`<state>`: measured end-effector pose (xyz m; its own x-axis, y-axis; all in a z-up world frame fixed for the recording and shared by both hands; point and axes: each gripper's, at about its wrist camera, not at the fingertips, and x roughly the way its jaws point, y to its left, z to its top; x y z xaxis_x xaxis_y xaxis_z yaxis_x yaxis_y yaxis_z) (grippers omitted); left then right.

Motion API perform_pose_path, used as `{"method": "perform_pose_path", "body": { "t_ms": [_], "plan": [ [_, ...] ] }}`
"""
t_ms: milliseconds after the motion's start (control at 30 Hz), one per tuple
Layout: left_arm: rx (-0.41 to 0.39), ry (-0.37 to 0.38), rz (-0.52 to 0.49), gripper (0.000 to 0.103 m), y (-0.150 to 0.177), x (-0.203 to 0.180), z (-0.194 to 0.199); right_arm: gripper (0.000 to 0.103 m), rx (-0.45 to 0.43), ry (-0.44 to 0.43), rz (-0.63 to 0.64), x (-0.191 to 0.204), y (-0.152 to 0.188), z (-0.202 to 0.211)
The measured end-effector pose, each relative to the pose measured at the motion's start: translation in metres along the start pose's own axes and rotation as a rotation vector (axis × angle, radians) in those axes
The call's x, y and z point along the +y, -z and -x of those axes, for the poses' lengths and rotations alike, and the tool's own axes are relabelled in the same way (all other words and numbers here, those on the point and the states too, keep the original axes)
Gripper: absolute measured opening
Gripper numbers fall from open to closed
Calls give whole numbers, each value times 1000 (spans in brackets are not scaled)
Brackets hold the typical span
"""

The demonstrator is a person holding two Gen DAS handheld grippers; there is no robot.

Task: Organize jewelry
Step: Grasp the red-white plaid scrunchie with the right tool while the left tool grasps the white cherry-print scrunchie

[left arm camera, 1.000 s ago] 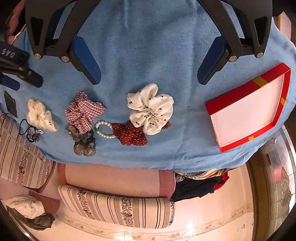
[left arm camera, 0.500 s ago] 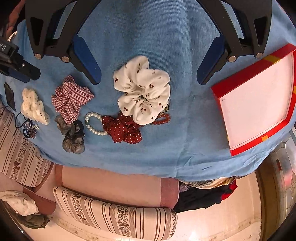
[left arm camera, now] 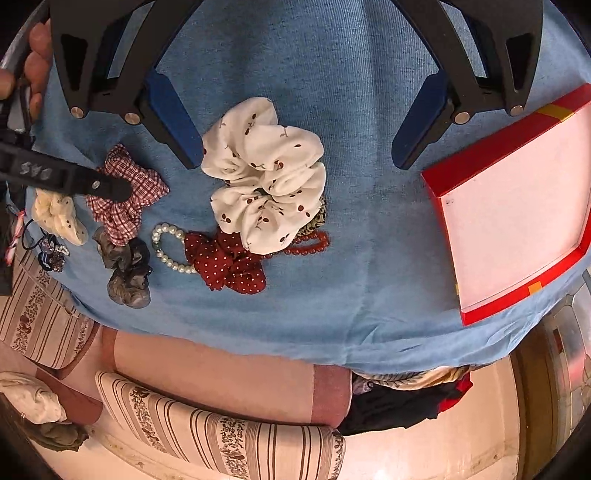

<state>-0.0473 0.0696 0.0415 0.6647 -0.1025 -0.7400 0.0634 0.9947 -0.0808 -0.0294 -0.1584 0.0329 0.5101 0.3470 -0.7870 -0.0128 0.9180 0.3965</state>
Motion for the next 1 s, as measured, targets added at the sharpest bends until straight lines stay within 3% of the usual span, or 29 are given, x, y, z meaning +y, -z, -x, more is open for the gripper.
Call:
{"method": "perform_pose_path", "body": {
  "t_ms": [33, 133, 467, 733, 833, 1000],
  "plan": [
    [2, 0, 0, 102, 0, 1, -1, 27, -5, 5, 6, 1, 0, -1],
    [12, 9, 8, 102, -2, 1, -4, 14, -41, 3, 26, 2, 0, 4],
    [13, 19, -7, 101, -7, -12, -11, 11, -144, 30, 92, 2, 0, 26],
    [57, 13, 4, 56, -5, -12, -23, 12, -139, 29, 99, -1, 1, 25],
    [52, 27, 2, 24, -5, -12, -21, 12, -143, 31, 101, 0, 2, 26],
    [23, 49, 1, 19, -6, -11, -13, 12, -161, 28, 113, 3, 4, 32]
  ]
}}
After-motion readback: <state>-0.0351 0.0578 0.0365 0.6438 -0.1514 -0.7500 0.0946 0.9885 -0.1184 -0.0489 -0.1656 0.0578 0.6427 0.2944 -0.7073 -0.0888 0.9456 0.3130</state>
